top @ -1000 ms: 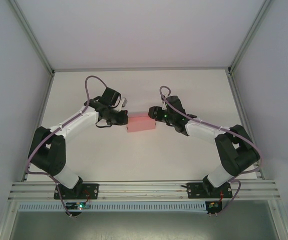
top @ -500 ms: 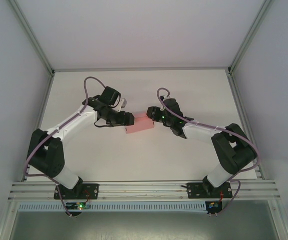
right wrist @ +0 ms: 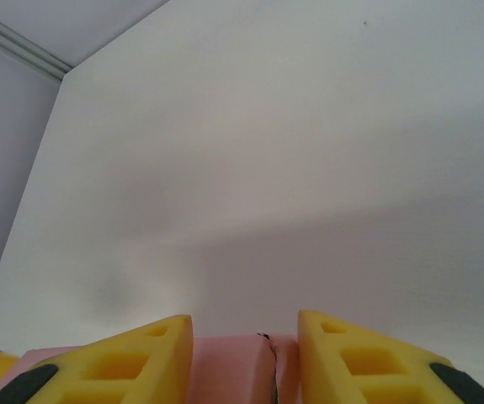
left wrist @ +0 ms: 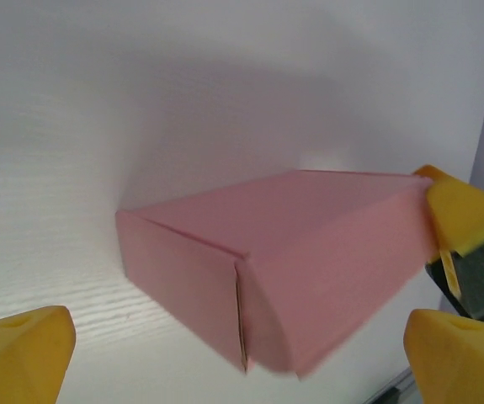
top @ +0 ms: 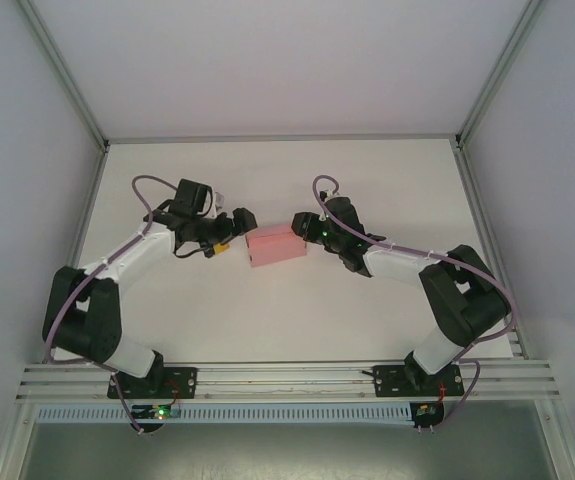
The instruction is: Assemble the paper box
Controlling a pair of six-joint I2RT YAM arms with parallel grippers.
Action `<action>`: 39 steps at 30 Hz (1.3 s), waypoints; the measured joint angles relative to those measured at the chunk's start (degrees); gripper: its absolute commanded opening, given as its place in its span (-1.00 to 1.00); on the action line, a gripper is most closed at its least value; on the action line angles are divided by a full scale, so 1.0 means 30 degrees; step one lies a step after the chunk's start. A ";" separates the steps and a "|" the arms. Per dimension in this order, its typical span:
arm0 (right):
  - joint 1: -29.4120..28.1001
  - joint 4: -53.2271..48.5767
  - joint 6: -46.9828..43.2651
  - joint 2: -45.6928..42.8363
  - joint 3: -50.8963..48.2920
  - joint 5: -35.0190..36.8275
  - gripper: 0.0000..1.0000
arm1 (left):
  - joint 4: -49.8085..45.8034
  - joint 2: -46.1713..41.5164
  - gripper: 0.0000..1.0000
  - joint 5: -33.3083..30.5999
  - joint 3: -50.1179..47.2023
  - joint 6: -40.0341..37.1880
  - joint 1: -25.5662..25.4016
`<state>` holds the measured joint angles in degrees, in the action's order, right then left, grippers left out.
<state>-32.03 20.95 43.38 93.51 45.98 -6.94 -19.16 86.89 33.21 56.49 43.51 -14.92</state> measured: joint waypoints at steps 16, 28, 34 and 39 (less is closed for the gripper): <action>0.0233 0.2994 -0.0138 0.0532 -0.1166 -0.0685 -0.27 | 0.9260 0.1792 0.18 0.2725 -0.3810 0.3016 0.0240; 0.1100 0.9602 -0.2266 0.2382 -0.2798 -0.1778 -0.77 | 1.4447 0.2790 -0.63 0.3075 -0.5370 0.2317 0.0357; 0.0962 1.0491 -0.3504 0.2535 -0.3169 -0.1217 -1.00 | 1.6240 0.3257 -1.00 0.2645 -0.5843 0.1610 0.0240; 0.0969 1.1329 -0.4182 0.2849 -0.3249 -0.0758 -1.00 | 1.7333 0.3636 -1.00 0.2025 -0.5865 0.0976 0.0029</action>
<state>-29.12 54.94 30.83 102.06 36.23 -9.21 32.84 97.80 39.29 38.89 46.44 -14.83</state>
